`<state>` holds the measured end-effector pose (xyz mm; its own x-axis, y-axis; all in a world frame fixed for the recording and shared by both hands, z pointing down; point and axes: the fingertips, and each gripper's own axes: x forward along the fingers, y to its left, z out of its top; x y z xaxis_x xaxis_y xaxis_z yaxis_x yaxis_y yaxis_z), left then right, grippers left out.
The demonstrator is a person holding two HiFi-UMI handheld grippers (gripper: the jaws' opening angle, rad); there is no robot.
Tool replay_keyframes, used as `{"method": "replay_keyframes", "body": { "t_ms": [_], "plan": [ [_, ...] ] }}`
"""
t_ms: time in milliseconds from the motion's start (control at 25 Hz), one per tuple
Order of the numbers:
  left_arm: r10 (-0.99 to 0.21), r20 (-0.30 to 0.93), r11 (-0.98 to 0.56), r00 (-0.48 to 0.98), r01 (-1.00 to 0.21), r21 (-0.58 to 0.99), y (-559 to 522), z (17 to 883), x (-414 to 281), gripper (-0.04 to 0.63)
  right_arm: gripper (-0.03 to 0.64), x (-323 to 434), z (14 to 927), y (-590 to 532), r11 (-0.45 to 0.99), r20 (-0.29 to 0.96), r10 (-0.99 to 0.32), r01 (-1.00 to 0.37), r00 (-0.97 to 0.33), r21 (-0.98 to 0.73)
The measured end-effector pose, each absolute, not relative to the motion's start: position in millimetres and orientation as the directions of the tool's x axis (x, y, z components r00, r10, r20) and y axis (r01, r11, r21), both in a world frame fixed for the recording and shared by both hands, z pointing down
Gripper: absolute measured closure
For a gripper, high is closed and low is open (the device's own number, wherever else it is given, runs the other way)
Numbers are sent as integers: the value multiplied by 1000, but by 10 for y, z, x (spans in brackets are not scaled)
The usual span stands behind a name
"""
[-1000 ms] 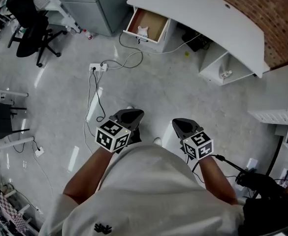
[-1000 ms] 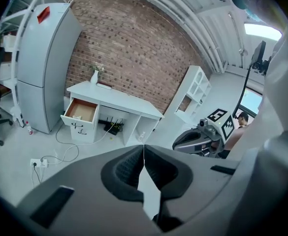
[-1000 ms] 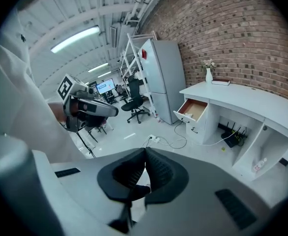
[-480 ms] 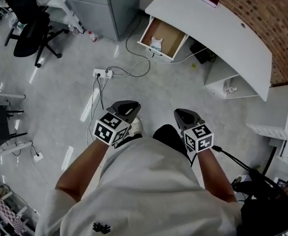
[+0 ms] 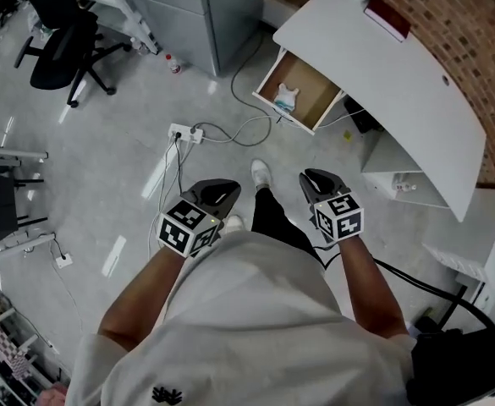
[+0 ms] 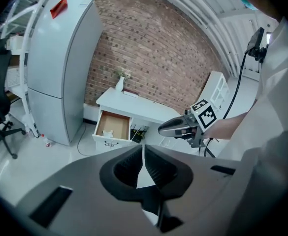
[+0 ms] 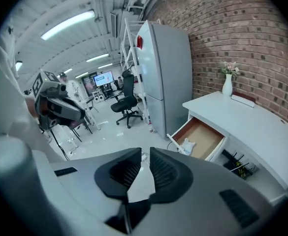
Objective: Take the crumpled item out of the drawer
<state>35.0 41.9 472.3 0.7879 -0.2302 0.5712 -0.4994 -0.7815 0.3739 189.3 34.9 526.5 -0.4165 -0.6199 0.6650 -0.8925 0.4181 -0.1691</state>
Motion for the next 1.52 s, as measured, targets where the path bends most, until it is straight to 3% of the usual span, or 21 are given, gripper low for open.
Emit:
{"method": "replay_keyframes", "body": {
  "t_ms": [600,1520],
  "plan": [
    [-266,642,-659,719,-622,423,-1637,5068,1252,570,540,3000,7134,-2787,685,832,-462,-720,-309,113],
    [-267,697,-489,666,-717,497,-2486,6120,936,571,479,3051,9458,-4184,842,959,-270,-505,-87,192]
  ]
}}
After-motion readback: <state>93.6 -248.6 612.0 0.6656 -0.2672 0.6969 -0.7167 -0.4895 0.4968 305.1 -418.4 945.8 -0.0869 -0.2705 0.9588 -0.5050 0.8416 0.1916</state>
